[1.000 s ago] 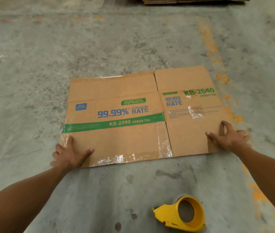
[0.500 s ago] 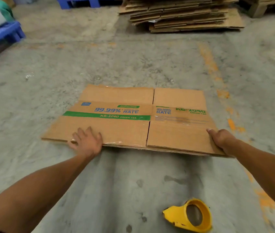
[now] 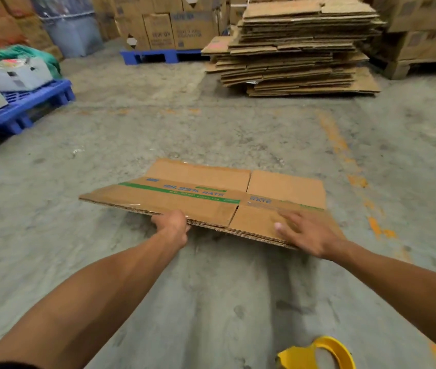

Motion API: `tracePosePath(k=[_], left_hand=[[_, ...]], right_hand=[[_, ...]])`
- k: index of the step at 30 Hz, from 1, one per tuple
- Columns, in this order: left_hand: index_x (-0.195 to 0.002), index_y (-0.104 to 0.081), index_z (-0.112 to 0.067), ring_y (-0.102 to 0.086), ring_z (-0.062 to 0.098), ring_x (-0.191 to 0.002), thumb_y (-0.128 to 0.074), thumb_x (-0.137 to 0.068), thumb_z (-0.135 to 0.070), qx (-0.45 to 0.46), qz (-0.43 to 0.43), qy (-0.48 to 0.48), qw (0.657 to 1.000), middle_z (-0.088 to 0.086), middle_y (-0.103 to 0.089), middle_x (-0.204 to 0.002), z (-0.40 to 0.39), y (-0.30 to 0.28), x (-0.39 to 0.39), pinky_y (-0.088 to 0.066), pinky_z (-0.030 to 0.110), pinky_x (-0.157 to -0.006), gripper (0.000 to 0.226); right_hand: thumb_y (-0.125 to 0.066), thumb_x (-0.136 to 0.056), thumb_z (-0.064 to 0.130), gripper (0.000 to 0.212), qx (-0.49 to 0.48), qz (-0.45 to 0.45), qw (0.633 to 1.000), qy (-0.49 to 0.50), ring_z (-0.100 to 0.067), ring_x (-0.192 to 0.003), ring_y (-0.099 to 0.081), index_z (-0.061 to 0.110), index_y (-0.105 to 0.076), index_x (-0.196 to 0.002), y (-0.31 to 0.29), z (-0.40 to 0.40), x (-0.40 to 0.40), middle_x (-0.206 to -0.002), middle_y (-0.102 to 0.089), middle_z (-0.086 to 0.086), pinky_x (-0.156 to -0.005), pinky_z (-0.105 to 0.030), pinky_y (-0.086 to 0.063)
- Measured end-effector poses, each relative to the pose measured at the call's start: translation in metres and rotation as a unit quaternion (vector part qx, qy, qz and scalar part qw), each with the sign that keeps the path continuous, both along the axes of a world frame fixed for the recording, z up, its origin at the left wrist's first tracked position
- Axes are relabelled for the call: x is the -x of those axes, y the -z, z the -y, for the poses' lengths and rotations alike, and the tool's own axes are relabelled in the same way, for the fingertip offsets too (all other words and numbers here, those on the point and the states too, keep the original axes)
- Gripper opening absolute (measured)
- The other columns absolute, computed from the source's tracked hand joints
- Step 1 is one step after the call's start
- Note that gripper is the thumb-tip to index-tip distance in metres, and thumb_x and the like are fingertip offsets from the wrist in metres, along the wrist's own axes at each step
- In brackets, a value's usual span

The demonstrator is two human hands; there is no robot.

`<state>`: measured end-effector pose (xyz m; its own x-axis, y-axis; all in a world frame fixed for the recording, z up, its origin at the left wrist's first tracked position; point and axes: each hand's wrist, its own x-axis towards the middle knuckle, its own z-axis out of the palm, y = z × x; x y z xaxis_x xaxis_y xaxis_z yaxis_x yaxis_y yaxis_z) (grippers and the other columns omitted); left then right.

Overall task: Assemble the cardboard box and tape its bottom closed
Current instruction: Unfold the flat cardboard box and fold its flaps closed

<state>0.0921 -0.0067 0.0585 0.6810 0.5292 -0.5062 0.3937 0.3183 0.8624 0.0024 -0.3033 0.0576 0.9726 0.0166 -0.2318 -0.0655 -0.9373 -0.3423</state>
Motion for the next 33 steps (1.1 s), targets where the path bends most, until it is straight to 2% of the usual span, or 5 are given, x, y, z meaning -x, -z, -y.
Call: tracePosePath(k=[4,12,17,24,33], left_hand=[[-0.131,-0.043,-0.006,-0.054,0.025,-0.09,-0.05,-0.088,0.006,-0.002,0.012,-0.003,1.0,0.009,-0.054,-0.131,0.007,-0.008,0.001,-0.052,0.032,-0.062,0.045],[-0.126,-0.039,-0.007,-0.057,0.027,-0.089,-0.048,-0.089,0.005,0.003,0.026,0.001,1.0,0.012,-0.052,-0.132,0.017,-0.011,0.014,-0.056,0.036,-0.069,0.041],[-0.128,-0.037,-0.003,-0.057,0.015,-0.058,-0.049,-0.092,0.001,0.016,0.031,0.03,0.999,0.008,-0.049,-0.129,0.028,-0.015,0.02,-0.059,0.033,-0.068,0.038],[-0.143,-0.023,-0.02,-0.066,0.031,-0.094,-0.036,-0.102,-0.043,0.069,0.056,0.077,0.993,0.006,-0.047,-0.12,0.027,-0.023,0.029,-0.057,0.044,-0.086,0.049],[-0.154,-0.013,-0.02,-0.06,0.029,-0.115,-0.042,-0.098,-0.006,-0.051,0.112,0.112,0.986,0.008,-0.026,-0.156,-0.003,-0.06,-0.005,-0.056,0.03,-0.08,0.065]], right_hand=[[-0.018,-0.078,0.085,0.083,0.035,0.005,0.994,-0.104,-0.022,-0.14,-0.032,0.041,-0.031,-0.146,-0.004,-0.031,-0.007,-0.152,-0.037,0.002,-0.111,-0.048,-0.032],[-0.013,-0.055,0.098,0.114,-0.011,-0.02,0.997,-0.072,-0.023,-0.14,-0.036,0.035,-0.028,-0.149,-0.027,-0.015,-0.007,-0.153,-0.037,-0.001,-0.114,-0.039,-0.03],[-0.037,-0.095,0.058,0.056,0.02,0.009,0.998,-0.064,-0.027,-0.128,-0.05,0.027,-0.04,-0.142,-0.049,-0.008,-0.012,-0.145,-0.05,-0.006,-0.103,-0.036,-0.038],[-0.043,-0.1,0.026,0.006,0.206,0.251,0.946,-0.016,-0.034,-0.075,-0.066,0.02,-0.045,-0.102,-0.072,-0.002,-0.024,-0.106,-0.068,-0.005,-0.053,-0.035,-0.036],[-0.046,-0.099,0.02,0.008,0.168,0.286,0.943,0.032,-0.034,-0.068,-0.062,0.015,-0.05,-0.095,-0.115,0.008,-0.041,-0.106,-0.07,-0.011,-0.054,-0.036,-0.036]])
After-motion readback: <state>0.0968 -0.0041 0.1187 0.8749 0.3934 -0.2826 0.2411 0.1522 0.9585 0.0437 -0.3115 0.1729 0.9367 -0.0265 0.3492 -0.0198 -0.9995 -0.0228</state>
